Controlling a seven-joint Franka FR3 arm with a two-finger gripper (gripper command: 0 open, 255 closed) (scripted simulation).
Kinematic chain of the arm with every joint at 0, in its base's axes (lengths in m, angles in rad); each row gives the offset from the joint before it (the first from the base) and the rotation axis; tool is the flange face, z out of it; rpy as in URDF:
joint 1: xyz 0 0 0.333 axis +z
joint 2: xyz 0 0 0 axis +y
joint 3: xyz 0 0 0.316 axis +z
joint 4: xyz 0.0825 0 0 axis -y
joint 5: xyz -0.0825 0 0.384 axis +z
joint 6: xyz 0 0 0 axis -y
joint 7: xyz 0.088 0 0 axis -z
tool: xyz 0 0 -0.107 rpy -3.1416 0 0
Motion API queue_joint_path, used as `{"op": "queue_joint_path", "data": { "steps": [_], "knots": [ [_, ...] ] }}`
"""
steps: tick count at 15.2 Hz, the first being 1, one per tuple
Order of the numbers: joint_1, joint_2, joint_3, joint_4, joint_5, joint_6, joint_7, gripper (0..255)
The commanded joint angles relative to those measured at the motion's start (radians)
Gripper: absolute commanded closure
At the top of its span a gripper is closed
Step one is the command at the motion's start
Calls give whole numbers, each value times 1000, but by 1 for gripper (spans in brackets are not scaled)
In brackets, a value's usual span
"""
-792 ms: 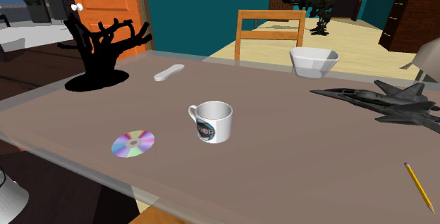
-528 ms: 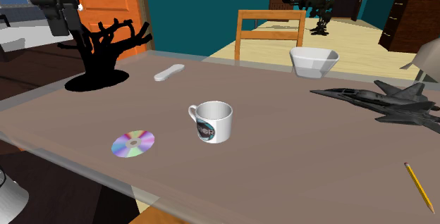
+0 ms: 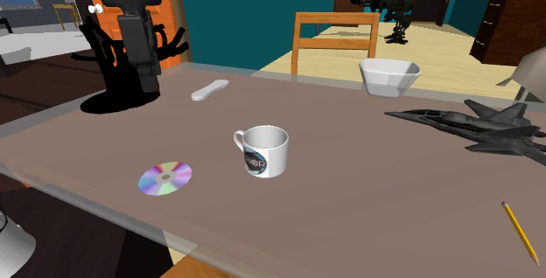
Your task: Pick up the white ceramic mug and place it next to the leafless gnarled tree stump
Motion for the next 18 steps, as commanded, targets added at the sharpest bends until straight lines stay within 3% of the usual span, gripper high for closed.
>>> {"op": "queue_joint_path", "data": {
  "steps": [1, 10, 18],
  "knots": [
    [4, 68, -7, 15, 9, 63, -2, 0],
    [15, 387, -49, 119, 75, 309, -51, 0],
    [10, 668, -60, 291, 170, 438, -114, 0]
  ]
}}
